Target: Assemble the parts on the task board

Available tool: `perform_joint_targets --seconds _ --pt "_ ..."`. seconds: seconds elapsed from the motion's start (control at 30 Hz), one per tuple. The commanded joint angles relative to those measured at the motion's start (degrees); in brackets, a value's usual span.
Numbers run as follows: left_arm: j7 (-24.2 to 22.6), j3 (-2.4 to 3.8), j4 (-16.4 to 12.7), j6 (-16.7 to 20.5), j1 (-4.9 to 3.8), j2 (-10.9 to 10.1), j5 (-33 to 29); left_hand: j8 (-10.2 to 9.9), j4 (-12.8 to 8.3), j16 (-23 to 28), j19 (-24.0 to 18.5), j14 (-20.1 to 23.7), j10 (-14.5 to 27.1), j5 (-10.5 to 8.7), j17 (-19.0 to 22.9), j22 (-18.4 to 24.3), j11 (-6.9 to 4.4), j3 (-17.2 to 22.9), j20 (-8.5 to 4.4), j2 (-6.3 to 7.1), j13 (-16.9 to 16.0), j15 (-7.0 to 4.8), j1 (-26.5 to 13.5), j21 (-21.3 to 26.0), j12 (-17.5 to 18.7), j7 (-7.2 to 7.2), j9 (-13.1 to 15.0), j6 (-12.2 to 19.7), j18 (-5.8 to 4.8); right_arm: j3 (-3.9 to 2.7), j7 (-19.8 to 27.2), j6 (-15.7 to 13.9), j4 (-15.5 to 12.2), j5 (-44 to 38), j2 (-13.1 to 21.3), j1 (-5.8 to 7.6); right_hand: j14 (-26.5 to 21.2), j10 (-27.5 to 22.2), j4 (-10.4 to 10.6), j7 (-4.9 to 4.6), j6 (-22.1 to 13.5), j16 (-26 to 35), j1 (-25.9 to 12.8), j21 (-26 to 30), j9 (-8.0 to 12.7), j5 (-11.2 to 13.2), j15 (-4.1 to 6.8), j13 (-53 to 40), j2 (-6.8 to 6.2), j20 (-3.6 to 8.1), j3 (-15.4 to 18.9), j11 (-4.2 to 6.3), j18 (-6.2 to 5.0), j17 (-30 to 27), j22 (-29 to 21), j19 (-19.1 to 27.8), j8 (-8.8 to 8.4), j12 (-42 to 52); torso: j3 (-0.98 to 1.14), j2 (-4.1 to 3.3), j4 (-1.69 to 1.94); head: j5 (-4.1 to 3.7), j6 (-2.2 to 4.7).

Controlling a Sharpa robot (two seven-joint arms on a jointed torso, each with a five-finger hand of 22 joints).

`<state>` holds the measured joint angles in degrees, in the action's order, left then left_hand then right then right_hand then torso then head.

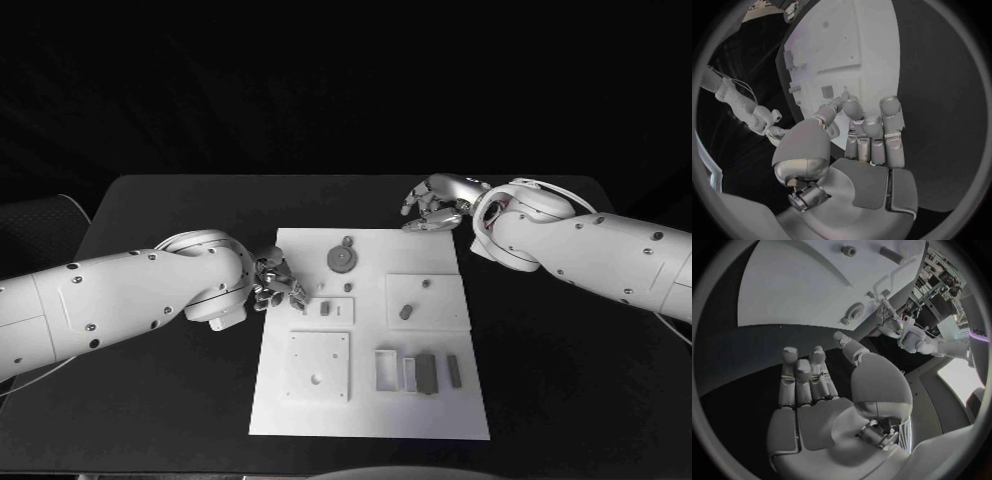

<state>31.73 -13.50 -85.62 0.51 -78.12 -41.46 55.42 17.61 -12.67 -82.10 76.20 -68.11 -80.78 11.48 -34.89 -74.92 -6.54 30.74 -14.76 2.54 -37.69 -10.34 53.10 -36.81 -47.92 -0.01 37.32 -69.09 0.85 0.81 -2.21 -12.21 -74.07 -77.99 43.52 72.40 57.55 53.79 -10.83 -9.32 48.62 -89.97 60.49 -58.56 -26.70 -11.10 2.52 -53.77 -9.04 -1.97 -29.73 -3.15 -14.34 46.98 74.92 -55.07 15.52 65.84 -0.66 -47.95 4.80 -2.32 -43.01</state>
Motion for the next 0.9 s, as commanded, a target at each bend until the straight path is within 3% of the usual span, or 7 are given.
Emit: perform_joint_targets --seconds 0.03,0.9 --pt "0.8 -0.07 0.1 -0.6 0.12 0.3 0.9 7.6 -1.1 -0.4 0.9 -1.6 0.0 0.16 -0.1 -1.3 -0.28 1.6 -0.49 -1.10 -0.1 -2.14 0.3 -0.3 -0.4 -0.68 3.4 -1.0 0.28 -0.02 0.3 0.8 -0.1 0.0 0.0 -0.03 0.5 -0.3 0.2 -0.40 0.0 0.2 -0.1 0.3 0.1 -0.3 0.06 0.1 0.53 0.17 0.1 -0.20 -0.66 0.0 0.7 -0.3 -0.24 0.3 -0.01 0.00 0.01 0.26 -0.05" --pt "1.2 -0.07 -0.7 -1.1 0.24 0.5 0.6 7.9 -0.8 -0.5 0.8 -1.4 0.2 -0.84 -0.3 -1.3 -0.30 1.5 -0.34 -0.95 -0.2 -2.18 -0.1 -0.6 -0.8 -0.70 3.6 -0.7 0.26 -0.02 0.3 1.0 -0.1 0.0 -0.1 -0.07 0.4 -0.4 0.1 -0.40 0.0 0.2 -0.1 0.3 0.1 -0.3 0.06 0.1 0.52 0.17 0.1 -0.21 -0.66 0.0 0.7 -0.2 -0.24 0.3 -0.05 -0.02 -0.01 0.15 -0.33"
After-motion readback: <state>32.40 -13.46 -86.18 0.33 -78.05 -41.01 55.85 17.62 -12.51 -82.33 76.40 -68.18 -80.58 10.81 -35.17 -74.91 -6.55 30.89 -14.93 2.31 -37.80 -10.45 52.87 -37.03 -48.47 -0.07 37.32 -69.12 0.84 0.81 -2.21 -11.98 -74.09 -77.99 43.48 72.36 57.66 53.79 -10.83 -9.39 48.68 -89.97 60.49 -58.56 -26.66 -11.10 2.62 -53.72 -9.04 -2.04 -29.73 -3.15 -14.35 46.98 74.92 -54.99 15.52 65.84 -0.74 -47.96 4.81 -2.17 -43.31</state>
